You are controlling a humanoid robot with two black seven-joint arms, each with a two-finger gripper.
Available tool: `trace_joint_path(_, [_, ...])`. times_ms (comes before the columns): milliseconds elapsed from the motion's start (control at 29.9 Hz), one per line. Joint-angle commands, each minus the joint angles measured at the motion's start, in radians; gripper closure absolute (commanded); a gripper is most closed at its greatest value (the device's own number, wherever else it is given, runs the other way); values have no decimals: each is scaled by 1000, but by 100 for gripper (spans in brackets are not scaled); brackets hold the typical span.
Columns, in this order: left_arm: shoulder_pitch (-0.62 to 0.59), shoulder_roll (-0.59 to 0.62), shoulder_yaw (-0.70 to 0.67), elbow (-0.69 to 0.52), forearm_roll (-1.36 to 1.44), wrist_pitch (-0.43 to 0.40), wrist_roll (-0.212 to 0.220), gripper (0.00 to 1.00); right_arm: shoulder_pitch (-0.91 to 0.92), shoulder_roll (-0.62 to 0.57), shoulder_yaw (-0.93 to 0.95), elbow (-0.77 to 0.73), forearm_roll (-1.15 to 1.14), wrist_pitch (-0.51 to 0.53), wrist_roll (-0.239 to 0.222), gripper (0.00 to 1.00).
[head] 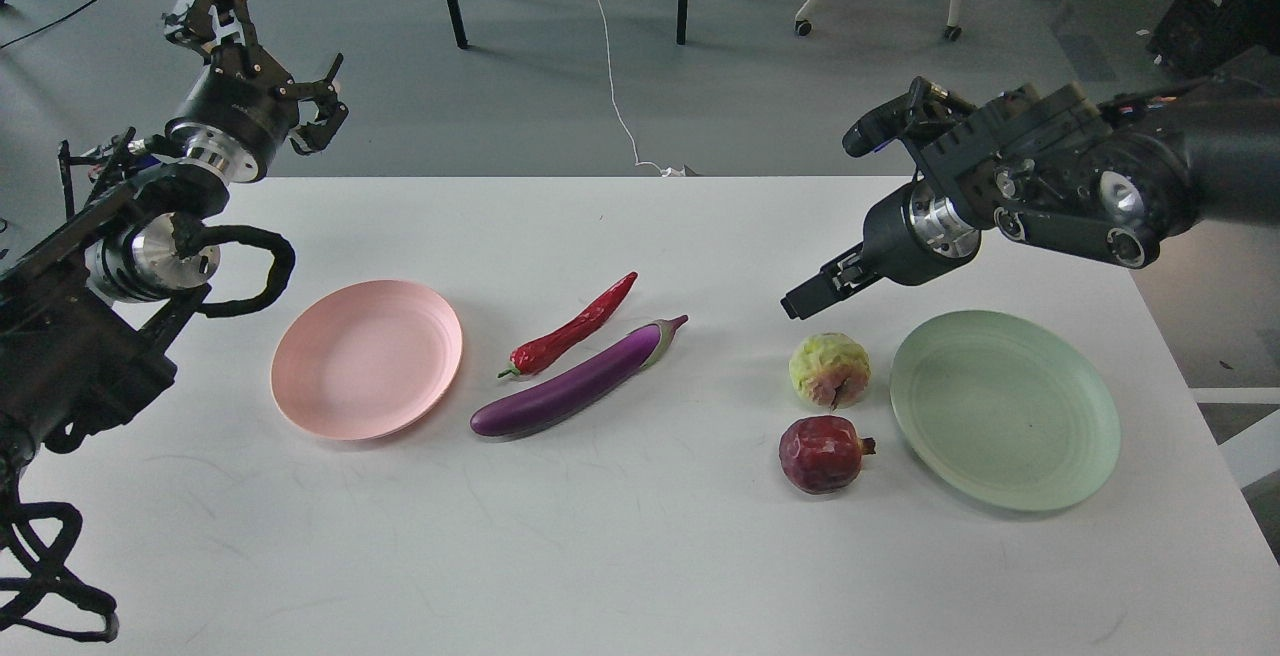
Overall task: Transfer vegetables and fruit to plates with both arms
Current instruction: 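Grasp the yellow-green pear with the right gripper and lift it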
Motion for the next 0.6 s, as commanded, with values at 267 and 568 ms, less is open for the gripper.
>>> trace_joint_path(267, [4,43,2,0,0,-2,6,2,-186,91,-95,-102,-7,-76,1,10])
trace_joint_path(568, [53,49,2,0,0,0,0,2,-203,117,-95,-116,-11,-87,5,27])
